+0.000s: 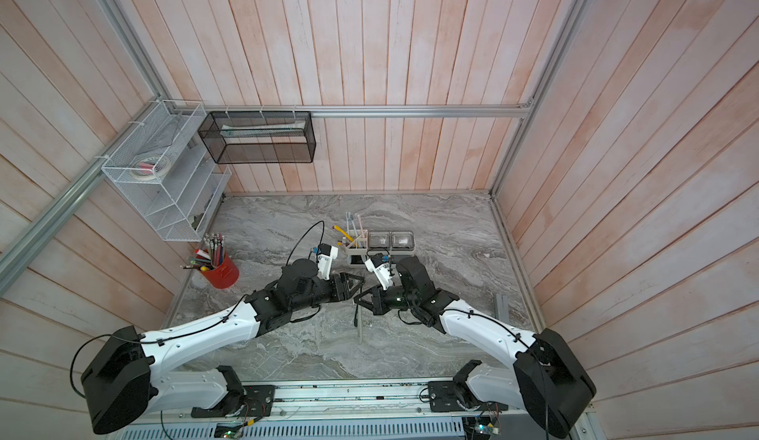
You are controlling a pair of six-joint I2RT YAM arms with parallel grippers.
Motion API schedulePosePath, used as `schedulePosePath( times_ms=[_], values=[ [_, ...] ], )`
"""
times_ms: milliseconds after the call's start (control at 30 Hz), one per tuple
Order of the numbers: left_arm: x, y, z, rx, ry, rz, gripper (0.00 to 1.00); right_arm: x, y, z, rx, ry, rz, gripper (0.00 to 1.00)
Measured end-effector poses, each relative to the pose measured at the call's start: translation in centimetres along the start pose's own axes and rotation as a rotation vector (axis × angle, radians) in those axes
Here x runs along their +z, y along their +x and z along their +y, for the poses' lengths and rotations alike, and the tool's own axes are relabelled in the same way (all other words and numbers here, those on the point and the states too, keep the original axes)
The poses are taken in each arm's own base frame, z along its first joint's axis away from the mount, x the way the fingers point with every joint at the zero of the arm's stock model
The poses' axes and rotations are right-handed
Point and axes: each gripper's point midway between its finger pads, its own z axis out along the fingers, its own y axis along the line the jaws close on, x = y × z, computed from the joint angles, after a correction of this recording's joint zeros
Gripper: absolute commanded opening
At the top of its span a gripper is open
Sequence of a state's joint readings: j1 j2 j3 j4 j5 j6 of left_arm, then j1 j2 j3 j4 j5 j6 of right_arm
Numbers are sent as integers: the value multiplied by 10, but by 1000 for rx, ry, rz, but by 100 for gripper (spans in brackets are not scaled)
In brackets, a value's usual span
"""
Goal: Place the toothbrush into the toothbrush holder
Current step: Pick up the toothbrush from the center of the board.
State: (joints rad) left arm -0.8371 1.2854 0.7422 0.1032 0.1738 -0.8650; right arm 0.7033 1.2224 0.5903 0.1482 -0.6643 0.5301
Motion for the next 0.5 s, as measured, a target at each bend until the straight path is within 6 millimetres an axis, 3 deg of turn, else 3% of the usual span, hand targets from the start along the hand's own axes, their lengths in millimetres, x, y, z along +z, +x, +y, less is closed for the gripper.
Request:
schedulePosePath(
  times_ms=[200,500],
  values=[
    [2,-3,1,-12,-10,-10,44,7,9,2,1,-7,33,0],
    [2,-2,5,-13,-27,-10,43,7,11,-4,15,24,38,0]
  ],
)
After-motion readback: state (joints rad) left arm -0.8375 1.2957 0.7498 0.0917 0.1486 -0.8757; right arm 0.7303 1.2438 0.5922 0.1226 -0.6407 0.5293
